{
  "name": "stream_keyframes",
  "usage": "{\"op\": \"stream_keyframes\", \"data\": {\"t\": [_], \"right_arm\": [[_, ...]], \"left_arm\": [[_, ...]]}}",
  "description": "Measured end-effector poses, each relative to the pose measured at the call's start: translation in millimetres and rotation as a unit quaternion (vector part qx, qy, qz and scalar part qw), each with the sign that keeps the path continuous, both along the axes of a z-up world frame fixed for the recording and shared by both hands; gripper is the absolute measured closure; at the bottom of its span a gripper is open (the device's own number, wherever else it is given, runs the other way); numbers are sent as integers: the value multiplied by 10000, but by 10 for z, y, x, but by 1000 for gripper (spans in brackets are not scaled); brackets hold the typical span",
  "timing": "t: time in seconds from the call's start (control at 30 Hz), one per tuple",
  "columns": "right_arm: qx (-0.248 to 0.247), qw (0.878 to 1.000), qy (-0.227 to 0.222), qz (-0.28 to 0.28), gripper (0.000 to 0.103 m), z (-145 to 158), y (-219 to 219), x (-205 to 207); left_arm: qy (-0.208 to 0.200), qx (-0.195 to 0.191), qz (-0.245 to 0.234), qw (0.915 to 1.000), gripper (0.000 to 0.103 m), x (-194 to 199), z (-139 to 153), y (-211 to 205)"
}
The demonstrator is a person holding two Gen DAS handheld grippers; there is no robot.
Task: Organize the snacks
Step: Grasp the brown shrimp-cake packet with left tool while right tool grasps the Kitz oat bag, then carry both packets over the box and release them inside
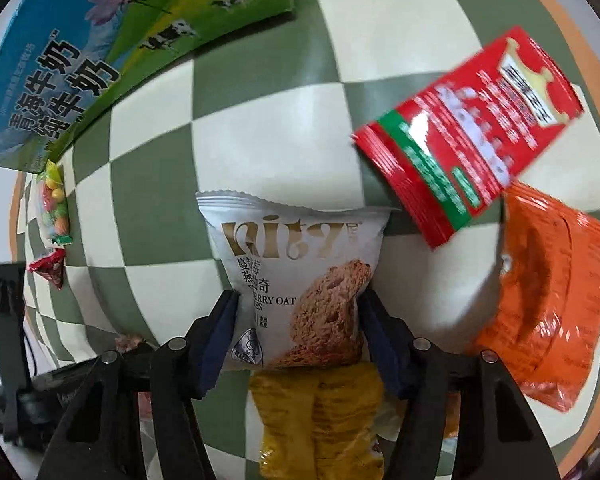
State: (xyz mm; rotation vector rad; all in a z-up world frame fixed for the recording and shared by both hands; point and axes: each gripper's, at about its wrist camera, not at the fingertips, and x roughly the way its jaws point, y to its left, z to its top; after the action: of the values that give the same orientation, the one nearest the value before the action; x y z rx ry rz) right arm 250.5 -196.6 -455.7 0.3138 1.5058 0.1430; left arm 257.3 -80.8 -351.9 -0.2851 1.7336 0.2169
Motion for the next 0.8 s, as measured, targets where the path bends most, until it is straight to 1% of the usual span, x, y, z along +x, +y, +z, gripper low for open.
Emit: {"op": "stream_keyframes", "data": {"t": [0.1, 0.13, 0.2, 0.23, 0.33, 0.4, 0.47, 0.53, 0.57, 0.6, 0.63, 0.7, 0.77, 0.8], "right_arm": [[52, 9996, 130, 246, 41, -33, 4, 57], [11, 9992, 161, 366, 44, -29, 24, 86], [-237, 9971, 202, 701, 45, 0, 77, 77], [-373, 9956, 180, 844, 45, 30, 188, 8], [-727, 9903, 131, 1173, 45, 31, 349, -61], [-893, 9866, 131, 1362, 45, 41, 470, -100], [-915, 9853, 188, 1428, 44, 40, 523, -118], [-902, 9858, 270, 1392, 43, 47, 566, -107], [-842, 9865, 346, 1358, 42, 56, 567, -109], [-698, 9890, 391, 1246, 38, 66, 538, -90], [-622, 9906, 419, 1144, 38, 76, 499, -60], [-551, 9916, 455, 1077, 38, 94, 453, -36], [-567, 9919, 452, 1041, 38, 105, 460, -28], [-592, 9917, 446, 1055, 38, 134, 386, 4]], "left_arm": [[-76, 201, -436, 9988, 49, 106, -17, -150], [-111, 257, -575, 9980, 49, 136, -21, -200], [-171, 341, -832, 9958, 49, 194, -11, -299], [-231, 372, -933, 9947, 49, 219, 8, -342], [-372, 415, -1040, 9930, 49, 186, 57, -443], [-444, 419, -1051, 9926, 49, 176, 65, -401], [-507, 444, -1101, 9916, 48, 163, 104, -379], [-549, 366, -1078, 9920, 43, 132, 145, -363], [-570, 312, -1058, 9923, 41, 32, 192, -168], [-580, 261, -1022, 9927, 40, -45, 174, -131], [-575, 224, -1004, 9930, 39, -188, 182, -32], [-548, 178, -975, 9936, 39, -247, 177, -32], [-503, 156, -997, 9936, 39, -309, 174, -49], [-499, 157, -1014, 9935, 39, -347, 171, -34]]}}
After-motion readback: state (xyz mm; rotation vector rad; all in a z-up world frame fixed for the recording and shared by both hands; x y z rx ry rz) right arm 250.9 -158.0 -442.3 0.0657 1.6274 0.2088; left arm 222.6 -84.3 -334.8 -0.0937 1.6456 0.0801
